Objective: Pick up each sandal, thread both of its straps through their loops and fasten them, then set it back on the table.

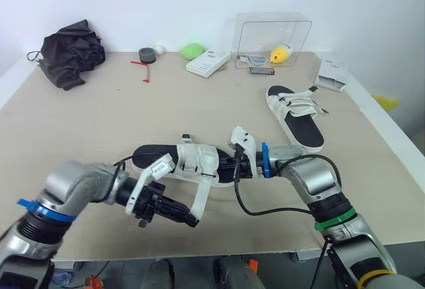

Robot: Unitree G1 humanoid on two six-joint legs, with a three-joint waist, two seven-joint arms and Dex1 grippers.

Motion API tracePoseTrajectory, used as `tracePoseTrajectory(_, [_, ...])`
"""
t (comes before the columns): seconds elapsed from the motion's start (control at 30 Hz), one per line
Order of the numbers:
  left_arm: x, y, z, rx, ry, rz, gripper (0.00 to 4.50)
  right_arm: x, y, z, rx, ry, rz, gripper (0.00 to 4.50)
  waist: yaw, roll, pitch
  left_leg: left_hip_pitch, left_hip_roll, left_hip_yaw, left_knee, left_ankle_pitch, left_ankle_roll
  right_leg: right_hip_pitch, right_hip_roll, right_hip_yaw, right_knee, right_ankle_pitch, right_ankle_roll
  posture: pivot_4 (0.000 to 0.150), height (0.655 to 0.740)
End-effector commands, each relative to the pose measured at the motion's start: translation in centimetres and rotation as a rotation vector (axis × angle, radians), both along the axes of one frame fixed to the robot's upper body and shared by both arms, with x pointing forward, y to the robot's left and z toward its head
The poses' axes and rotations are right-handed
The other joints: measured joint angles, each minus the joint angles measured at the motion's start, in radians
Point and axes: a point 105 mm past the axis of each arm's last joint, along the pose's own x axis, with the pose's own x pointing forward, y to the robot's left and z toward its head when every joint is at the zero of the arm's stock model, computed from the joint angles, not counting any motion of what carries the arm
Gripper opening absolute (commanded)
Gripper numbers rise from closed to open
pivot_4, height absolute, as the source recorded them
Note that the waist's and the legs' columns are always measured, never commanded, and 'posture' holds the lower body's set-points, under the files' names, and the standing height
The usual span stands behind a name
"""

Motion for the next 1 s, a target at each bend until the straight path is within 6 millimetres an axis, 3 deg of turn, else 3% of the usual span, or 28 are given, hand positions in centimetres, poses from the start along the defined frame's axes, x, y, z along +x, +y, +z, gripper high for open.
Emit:
tracePoseTrajectory(0.03, [-1.0,-1.2,1.2,-0.058,0.002,-0.114,0.02,0.0,-0.9,-2.3,-0.072,0.064,-0.047,0.0,-0.002,0.0,0.0,0.0,0.0,0.0,0.0,0.0,0.0,0.0,0.0,0.0,0.0,0.0,0.0,0.15,0.74])
tracePoseTrajectory(0.2, [2.9,-2.6,2.6,-0.127,-0.063,0.03,0.02,0.1,-0.9,-2.3,-0.073,0.062,-0.047,0.0,-0.002,0.0,0.0,0.0,0.001,-0.001,0.0,-0.003,0.001,0.0,0.002,-0.001,0.0,0.0,0.004,0.15,0.74])
tracePoseTrajectory(0.27, [5.2,-3.4,3.4,-0.173,-0.035,0.141,0.02,0.1,-0.9,-2.3,-0.074,0.062,-0.048,0.0,0.0,0.0,0.0,0.0,0.001,-0.002,0.001,-0.003,0.001,0.001,0.002,-0.001,0.001,0.0,0.004,0.15,0.74])
tracePoseTrajectory(0.43, [8.5,-4.6,5.2,-0.252,0.036,0.298,0.02,0.0,-0.9,-2.4,-0.074,0.062,-0.051,0.0,-0.002,0.0,0.0,-0.001,0.0,-0.002,0.005,-0.003,0.002,0.002,0.002,0.0,0.001,0.003,0.007,0.15,0.74])
tracePoseTrajectory(0.67, [12.1,-4.4,5.5,-0.283,0.167,0.491,0.02,0.0,-1.0,-2.4,-0.075,0.063,-0.052,0.0,-0.002,0.0,0.0,-0.001,-0.001,-0.002,0.005,-0.003,0.002,0.002,0.001,0.0,0.001,0.004,0.008,0.15,0.74])
tracePoseTrajectory(0.8, [13.6,-4.3,4.3,-0.237,0.199,0.582,0.02,-0.1,-0.9,-2.4,-0.074,0.063,-0.051,0.0,-0.002,0.0,0.0,-0.001,-0.001,-0.003,0.005,-0.002,0.001,0.002,0.001,0.0,0.001,0.004,0.009,0.15,0.74])
tracePoseTrajectory(0.9, [14.6,-4.0,3.3,-0.19,0.185,0.662,0.97,-0.1,-0.9,-2.5,-0.076,0.063,-0.05,0.0,-0.002,0.0,0.0,-0.001,-0.001,-0.002,0.005,-0.002,0.001,0.002,0.001,0.001,0.001,0.005,0.01,0.15,0.74])
tracePoseTrajectory(1.0, [15.6,-3.5,2.4,-0.144,0.171,0.741,2.41,-0.2,-1.0,-2.5,-0.075,0.064,-0.052,0.0,-0.002,0.0,0.0,-0.001,-0.001,-0.002,0.005,-0.002,0.0,0.002,0.001,0.001,0.001,0.005,0.01,0.15,0.74])
